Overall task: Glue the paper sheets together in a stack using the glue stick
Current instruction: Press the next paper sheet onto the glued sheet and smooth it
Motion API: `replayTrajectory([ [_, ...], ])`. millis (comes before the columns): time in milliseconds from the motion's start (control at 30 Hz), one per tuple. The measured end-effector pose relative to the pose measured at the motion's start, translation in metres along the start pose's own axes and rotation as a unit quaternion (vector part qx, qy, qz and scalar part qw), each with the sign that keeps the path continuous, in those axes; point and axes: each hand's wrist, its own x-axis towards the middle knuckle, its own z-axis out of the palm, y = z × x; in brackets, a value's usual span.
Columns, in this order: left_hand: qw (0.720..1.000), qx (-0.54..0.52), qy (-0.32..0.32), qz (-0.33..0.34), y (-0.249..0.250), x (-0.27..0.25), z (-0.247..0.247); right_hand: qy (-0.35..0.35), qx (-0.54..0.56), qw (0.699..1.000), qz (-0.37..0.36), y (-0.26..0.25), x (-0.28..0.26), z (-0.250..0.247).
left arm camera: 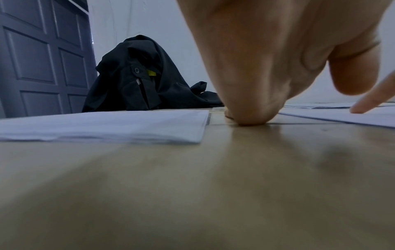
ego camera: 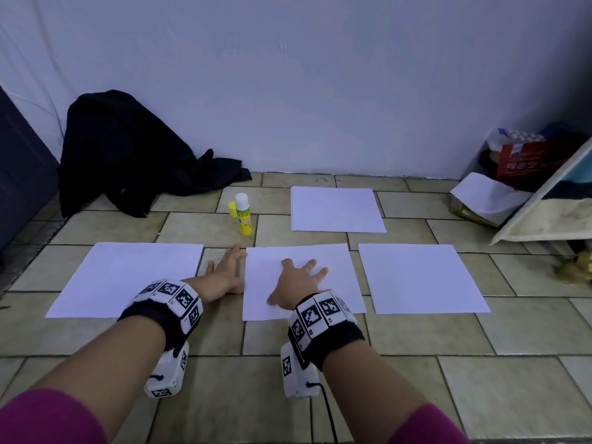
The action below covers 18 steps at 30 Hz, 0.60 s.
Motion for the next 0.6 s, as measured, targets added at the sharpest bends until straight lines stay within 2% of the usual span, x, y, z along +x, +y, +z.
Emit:
replayTrajectory([
  [67, 0.999, 0.035, 0.009, 0.008, -0.001, 0.001, 0.001, 0.001, -0.003, 1.000, 0.003, -0.001, 0.000, 0.001],
  [133, 0.996, 0.089, -0.008, 0.015, -0.004, 0.002, 0.000, 0.000, -0.005, 1.000, 0.005, -0.002, -0.001, 0.001],
  [300, 0.967, 0.246, -0.056, 0.026, -0.007, 0.002, 0.005, 0.003, -0.022, 1.000, 0.008, -0.002, 0.000, 0.003],
  [600, 0.938, 0.343, -0.048, -0.013, 0.005, 0.004, 0.003, -0.005, -0.077, 0.997, 0.009, -0.006, 0.004, 0.003],
])
